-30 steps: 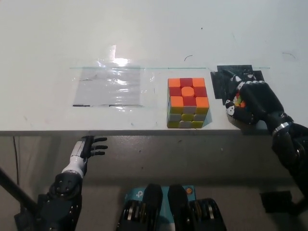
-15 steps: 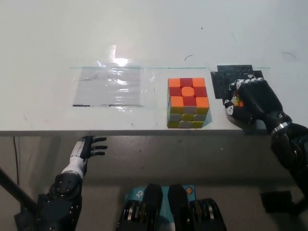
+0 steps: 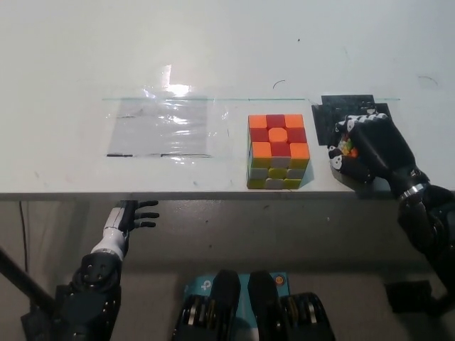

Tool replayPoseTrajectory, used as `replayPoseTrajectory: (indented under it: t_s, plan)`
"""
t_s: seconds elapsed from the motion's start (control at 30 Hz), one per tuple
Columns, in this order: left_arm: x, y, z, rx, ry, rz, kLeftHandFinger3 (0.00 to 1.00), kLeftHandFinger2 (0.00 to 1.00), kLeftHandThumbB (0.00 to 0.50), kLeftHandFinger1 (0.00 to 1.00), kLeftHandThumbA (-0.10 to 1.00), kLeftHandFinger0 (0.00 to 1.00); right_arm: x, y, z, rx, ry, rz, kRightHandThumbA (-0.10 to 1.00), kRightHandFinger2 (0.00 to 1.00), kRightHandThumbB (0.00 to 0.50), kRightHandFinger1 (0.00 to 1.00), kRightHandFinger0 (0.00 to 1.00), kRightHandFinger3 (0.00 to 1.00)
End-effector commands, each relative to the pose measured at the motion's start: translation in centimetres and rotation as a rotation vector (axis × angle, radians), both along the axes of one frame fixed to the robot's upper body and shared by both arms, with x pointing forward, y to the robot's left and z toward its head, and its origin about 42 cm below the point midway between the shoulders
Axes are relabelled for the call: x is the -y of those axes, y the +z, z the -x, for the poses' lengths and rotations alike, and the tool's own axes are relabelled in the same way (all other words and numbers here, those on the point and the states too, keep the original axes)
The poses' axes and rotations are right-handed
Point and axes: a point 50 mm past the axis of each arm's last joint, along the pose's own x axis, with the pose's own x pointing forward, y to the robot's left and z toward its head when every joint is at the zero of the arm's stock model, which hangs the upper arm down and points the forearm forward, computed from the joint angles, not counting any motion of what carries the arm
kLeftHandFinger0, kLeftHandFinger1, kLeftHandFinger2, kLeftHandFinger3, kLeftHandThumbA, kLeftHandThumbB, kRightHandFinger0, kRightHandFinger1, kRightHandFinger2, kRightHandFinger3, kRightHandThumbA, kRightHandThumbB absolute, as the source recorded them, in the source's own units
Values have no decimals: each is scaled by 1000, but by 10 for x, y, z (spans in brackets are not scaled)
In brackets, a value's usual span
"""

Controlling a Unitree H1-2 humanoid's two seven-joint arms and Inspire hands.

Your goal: The robot uses its right hand to pick up the small cube kept on the middle on the desk and place it on the bigger cube kept next to it

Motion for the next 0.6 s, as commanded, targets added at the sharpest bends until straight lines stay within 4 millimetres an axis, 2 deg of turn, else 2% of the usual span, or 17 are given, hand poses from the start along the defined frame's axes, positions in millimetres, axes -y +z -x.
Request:
replayPoseTrajectory:
  t_s: [0.0,0.03,0.1,0.13,0.17,0.23,0.4,0.43,0.47,0.5,0.57]
  plan:
    - [-3,27,-19,105,-14,-12,745,740,152,653,1000,673,-3,35,-8,128,28,-43,-100,543,262,250,47,255]
    - [-3,27,-19,106,-14,-10,744,735,154,647,1000,670,-3,37,-8,137,29,-51,-100,530,271,236,9,252]
    - [-3,25,-17,98,-12,-10,759,751,168,658,1000,679,-5,39,-8,139,22,-42,-100,532,268,248,0,354]
    - [-4,24,-17,101,-19,-9,790,780,159,679,1000,700,-6,44,-8,168,18,-15,-100,541,290,240,0,379]
    - [-4,24,-16,99,-20,-9,794,784,159,681,1000,702,-6,44,-7,167,18,-15,-100,543,289,241,0,385]
    - [-4,21,-14,98,-19,-1,745,723,165,626,1000,658,-8,54,-6,173,36,-31,-100,547,265,205,0,412]
    - [-4,19,-12,93,-14,-6,770,733,156,631,1000,665,-9,78,-7,237,71,-41,-100,485,247,128,0,398]
    - [-3,18,-11,90,-10,-5,740,712,178,622,1000,658,-9,93,-9,272,74,-23,-100,499,244,156,0,379]
    - [-3,17,-11,87,-5,2,734,707,177,619,1000,656,-9,96,-9,274,77,-29,-100,491,253,158,0,352]
    - [-3,16,-10,88,-8,-2,737,712,166,625,1000,661,-9,99,-9,273,76,-28,-100,498,238,169,0,330]
    - [-3,15,-8,86,-9,-9,764,732,162,631,1000,660,-11,111,-9,282,87,-41,-100,479,258,151,0,316]
